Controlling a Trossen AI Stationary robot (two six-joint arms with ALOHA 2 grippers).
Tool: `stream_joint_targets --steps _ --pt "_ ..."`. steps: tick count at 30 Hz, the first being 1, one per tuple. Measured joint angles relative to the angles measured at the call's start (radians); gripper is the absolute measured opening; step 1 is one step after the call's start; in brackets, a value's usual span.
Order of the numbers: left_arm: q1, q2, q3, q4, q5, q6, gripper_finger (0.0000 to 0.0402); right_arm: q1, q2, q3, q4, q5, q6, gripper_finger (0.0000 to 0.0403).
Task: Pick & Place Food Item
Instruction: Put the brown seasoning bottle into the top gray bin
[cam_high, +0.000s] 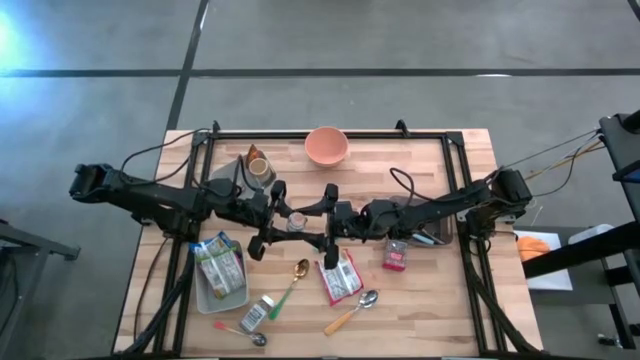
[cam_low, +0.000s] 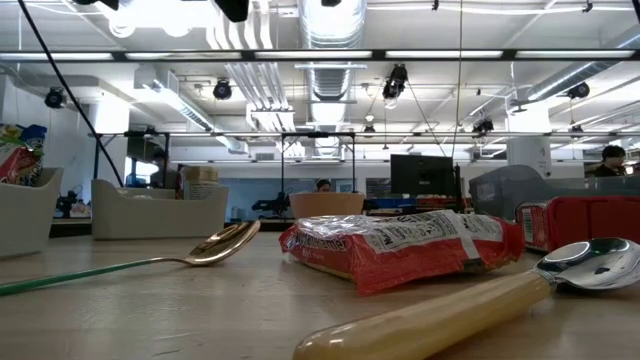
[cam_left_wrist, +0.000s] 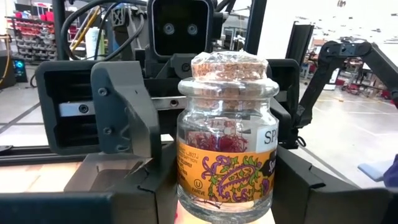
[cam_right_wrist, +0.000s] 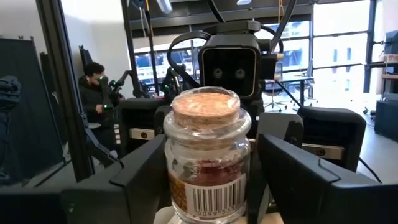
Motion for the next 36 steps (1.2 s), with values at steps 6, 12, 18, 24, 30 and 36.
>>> stream_joint_targets --steps 6,12,18,24,30,36 --pt "0.0 0.0 0.0 0.002 -0.005 -0.011 0.0179 0.0 0.0 0.0 0.002 0.001 -0.019 0.018" --pt "0.0 0.0 0.0 0.004 -0.005 -0.024 0.0179 0.0 0.0 0.0 0.001 0.002 -0.023 0.018" --pt "0.0 0.0 0.0 0.008 -0.008 -0.049 0.025 0.0 0.001 0.0 0.0 0.007 -0.023 0.0179" --pt "0.0 -0.001 0.0 -0.008 -0.006 -0.09 0.0303 -0.001 0.002 -0.001 -0.007 0.005 -0.034 0.0179" --pt "-0.001 -0.011 0.0 -0.076 -0.005 -0.098 0.0315 -0.003 0.0 -0.001 -0.074 -0.027 -0.043 0.0179" --pt "0.002 -0.029 0.001 -0.157 -0.011 -0.152 0.0317 0.0 -0.004 -0.001 -0.171 -0.033 -0.11 0.0179"
